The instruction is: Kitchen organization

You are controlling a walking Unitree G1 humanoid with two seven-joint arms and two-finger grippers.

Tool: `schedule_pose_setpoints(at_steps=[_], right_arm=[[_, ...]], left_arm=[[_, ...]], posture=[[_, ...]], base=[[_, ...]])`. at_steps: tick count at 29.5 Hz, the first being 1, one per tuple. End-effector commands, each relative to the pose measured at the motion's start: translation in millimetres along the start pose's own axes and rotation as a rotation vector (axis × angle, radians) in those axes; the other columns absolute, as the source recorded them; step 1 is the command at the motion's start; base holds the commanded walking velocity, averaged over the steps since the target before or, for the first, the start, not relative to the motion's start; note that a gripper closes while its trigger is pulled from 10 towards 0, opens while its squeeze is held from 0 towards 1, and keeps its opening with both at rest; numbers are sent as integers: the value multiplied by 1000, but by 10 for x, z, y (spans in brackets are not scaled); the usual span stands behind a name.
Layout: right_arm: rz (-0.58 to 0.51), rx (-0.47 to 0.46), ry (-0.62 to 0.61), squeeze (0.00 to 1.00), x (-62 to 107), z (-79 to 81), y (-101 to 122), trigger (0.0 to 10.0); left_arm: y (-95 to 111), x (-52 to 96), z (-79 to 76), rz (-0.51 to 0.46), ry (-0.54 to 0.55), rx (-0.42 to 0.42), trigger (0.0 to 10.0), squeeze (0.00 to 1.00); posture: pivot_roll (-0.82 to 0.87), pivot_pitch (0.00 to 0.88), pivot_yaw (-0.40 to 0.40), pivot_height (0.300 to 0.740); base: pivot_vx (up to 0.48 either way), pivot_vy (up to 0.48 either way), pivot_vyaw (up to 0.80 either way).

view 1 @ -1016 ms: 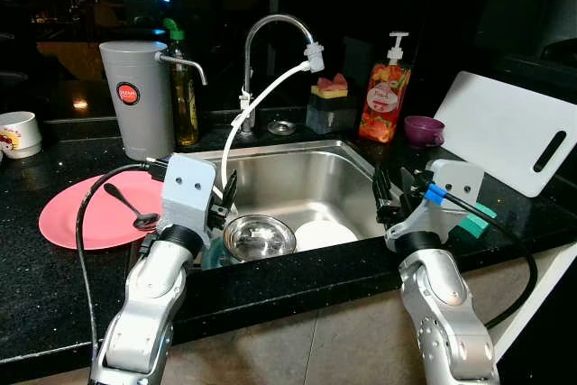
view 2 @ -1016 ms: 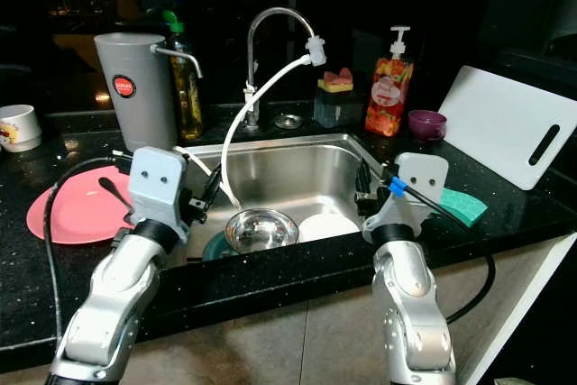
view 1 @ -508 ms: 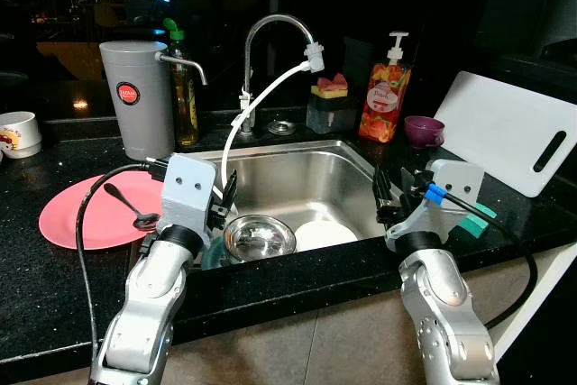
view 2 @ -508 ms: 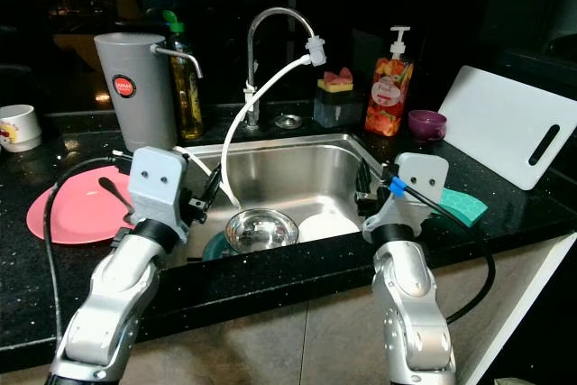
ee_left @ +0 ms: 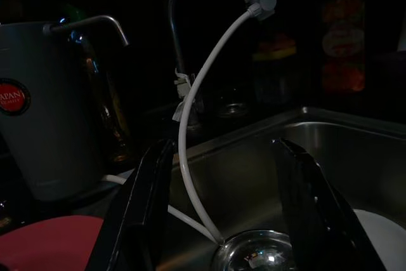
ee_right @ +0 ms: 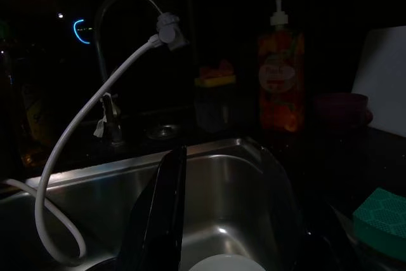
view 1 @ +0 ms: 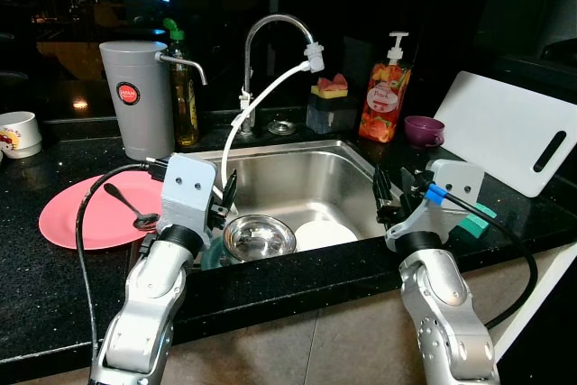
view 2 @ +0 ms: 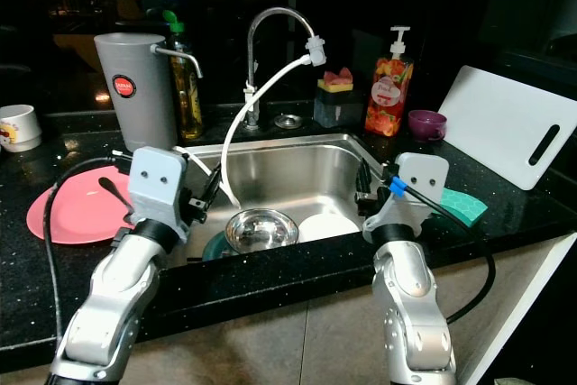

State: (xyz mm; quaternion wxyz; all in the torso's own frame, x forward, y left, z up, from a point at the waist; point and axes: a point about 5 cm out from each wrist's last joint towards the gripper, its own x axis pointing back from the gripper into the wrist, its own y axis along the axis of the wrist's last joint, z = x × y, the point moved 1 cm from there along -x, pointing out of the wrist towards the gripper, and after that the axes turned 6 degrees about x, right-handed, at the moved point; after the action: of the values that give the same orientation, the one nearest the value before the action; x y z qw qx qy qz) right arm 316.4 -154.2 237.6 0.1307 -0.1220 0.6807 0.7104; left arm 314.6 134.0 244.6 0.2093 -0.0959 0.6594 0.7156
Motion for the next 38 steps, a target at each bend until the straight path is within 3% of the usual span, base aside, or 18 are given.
schedule_pose_setpoints(at_steps=[1,38], right_arm=[[11,-3,-1,0,-18,-14,-19,10000],[9,-9,9,0,-27,10,-19,10000]], left_arm=[[-28,-9,-1,7,1,-3,10000,0],[-14,-21,-1,-2,5,-2,10000,0]], posture=[[62,0,-81,740],[68,0,-84,740]], base=[[0,0,0],[0,0,0]])
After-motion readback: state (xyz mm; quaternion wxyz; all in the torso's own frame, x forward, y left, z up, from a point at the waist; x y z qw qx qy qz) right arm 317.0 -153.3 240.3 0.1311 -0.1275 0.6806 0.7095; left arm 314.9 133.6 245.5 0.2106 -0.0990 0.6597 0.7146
